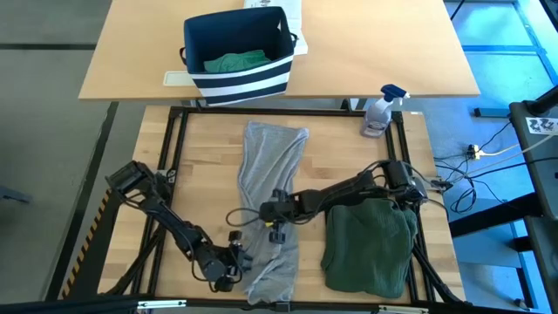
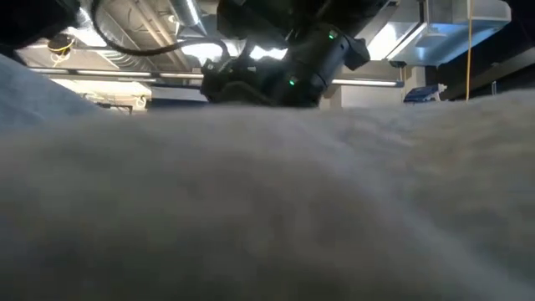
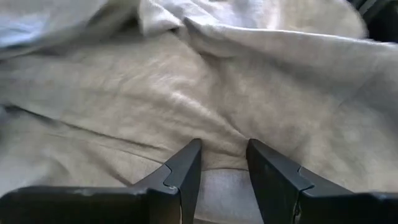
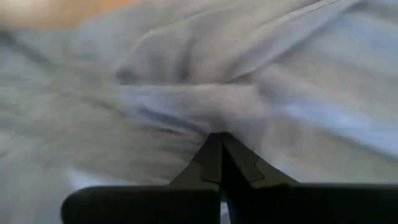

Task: Fold Laundry from Bin
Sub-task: Fold the gray shirt

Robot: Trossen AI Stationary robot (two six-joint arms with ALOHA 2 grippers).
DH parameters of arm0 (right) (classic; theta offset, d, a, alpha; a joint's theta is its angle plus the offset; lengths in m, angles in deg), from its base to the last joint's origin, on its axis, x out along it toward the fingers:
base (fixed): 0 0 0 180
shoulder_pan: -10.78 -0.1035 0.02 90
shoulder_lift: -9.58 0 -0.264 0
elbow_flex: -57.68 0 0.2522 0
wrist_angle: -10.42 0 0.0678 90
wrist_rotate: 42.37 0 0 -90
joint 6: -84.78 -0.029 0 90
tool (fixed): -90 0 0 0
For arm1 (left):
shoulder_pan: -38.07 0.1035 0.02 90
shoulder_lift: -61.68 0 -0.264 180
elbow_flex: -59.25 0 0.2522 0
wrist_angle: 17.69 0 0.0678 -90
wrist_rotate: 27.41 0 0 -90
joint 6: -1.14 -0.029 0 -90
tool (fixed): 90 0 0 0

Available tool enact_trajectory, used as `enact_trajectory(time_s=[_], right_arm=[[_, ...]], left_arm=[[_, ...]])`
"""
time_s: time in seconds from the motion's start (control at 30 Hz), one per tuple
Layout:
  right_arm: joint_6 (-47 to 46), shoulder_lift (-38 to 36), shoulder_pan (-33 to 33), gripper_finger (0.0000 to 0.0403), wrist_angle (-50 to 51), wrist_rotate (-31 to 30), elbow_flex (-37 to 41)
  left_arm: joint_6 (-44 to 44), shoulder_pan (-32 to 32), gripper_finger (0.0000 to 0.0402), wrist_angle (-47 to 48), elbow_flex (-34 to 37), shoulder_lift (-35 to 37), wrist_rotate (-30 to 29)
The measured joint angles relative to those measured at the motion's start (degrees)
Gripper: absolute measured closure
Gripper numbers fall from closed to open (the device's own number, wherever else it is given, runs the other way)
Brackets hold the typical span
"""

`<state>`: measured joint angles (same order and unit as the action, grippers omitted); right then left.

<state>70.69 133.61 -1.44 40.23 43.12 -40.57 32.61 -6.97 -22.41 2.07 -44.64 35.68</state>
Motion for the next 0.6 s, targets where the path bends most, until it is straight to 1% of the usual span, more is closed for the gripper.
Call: enact_trajectory(time_s=[0.1, 0.27, 0.37, 0.47, 0.6], right_arm=[[-1.9, -0.1, 1.3, 0.0403, 2.1, -1.9, -0.2], [-2.4, -0.2, 1.7, 0.0403, 5.2, -2.8, -0.2], [-2.5, -0.2, 1.1, 0.0403, 4.8, -1.2, -0.2], [-2.6, -0.2, 0.2, 0.0403, 4.6, 0.3, -0.8], [-2.6, -0.2, -1.7, 0.0403, 11.4, 0.9, -3.6]], left_arm=[[1.6, -1.3, 0.0276, 0.4, -0.1, 0.0, 0.1], [4.4, -2.8, 0.0276, 2.0, -0.2, 0.0, -0.4], [4.2, -3.4, 0.0276, 2.5, -0.2, 0.0, -1.6], [4.1, -3.6, 0.0276, 3.7, -0.2, 0.9, -4.0], [4.1, -3.6, 0.0276, 7.0, -0.2, 2.9, -5.6]])
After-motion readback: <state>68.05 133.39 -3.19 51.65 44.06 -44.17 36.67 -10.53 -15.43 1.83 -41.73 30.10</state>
